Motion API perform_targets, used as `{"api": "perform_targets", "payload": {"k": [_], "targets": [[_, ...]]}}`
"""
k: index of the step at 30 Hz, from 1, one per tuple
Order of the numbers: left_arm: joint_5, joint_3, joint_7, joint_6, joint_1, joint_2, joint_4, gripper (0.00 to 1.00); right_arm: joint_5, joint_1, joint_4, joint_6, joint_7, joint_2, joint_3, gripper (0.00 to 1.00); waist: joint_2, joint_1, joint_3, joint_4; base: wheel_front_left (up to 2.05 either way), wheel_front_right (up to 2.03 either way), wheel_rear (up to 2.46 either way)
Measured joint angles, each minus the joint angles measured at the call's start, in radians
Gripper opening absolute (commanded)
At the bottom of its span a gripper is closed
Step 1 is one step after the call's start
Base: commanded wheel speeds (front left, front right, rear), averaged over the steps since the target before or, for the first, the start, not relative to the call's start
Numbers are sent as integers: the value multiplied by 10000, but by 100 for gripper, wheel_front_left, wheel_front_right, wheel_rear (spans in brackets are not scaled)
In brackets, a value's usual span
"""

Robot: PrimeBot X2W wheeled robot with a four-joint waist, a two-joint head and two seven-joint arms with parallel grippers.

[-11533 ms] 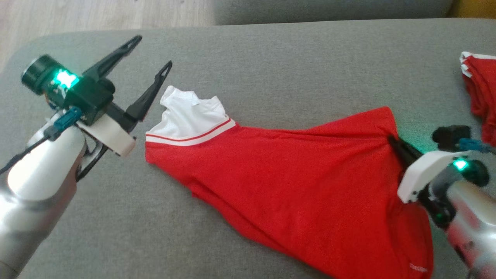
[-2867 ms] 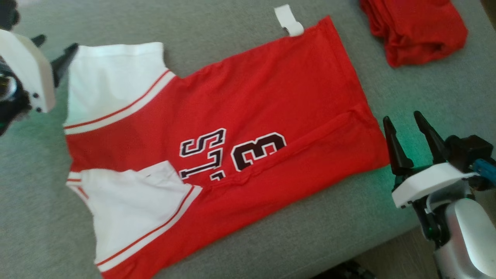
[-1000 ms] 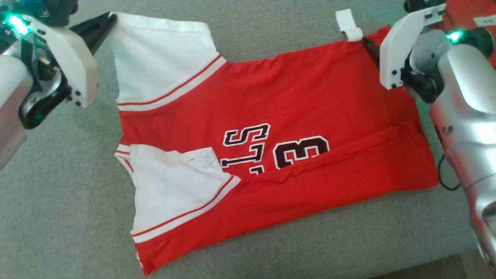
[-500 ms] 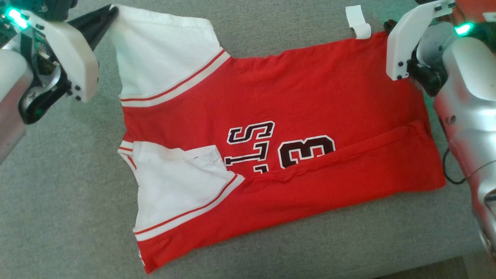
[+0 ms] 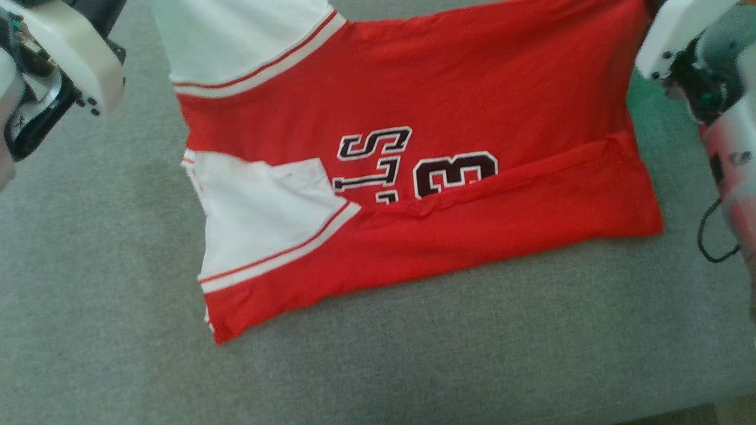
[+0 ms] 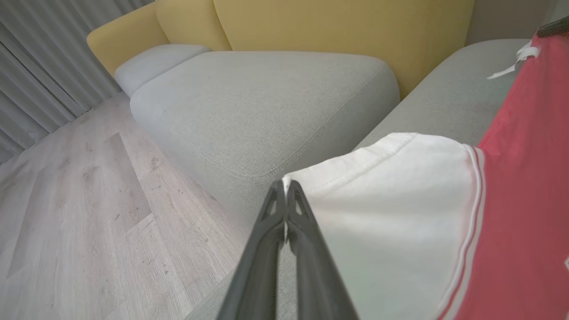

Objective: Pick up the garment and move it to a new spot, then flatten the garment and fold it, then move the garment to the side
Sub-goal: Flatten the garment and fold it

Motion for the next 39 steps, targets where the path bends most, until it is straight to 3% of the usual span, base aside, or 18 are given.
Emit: {"api": "perform_targets", "payload": {"k": [6,12,20,25,35,36,37,38,39], "targets": [[-184,0,-205,0,508,117,-617,0,1012,944,-1011,0,-50,-485,307,0,0,-2,-452,184,0,0,0],[21,-15,-704,0,2127,819,-1812,0,1925,2731,-2096,0,-36,-1269,558,0,0,-2,-985,471,0,0,0],[282,-15,-874,6,3563,1078,-2750,0,2243,4263,-3221,0,-173,-2050,428,0,0,-3,-1492,955,0,0,0],[535,-15,-953,142,4440,1133,-3390,0,2242,5361,-3906,0,-173,-2255,109,0,0,-2,-1691,1195,0,0,0],[836,-10,-1396,836,5786,1225,-3975,0,1768,7138,-5127,-2,117,-2144,-951,0,0,-1,-1667,1276,0,0,0],[836,-12,-1432,928,5892,1202,-3927,0,1691,7253,-5210,-2,205,-2071,-1066,4,0,0,-1652,1262,0,0,0],[830,-2,-1519,1034,5991,1158,-3848,0,1601,7334,-5279,-2,219,-1988,-1158,63,0,0,-1643,1247,0,0,0],[763,29,-1611,1172,6100,1078,-3760,23,1509,7423,-5359,0,215,-1875,-1289,100,1,0,-1642,1231,0,0,0],[719,52,-1689,1294,6212,984,-3685,91,1407,7495,-5444,-2,171,-1760,-1406,100,0,0,-1651,1220,0,0,0]]}}
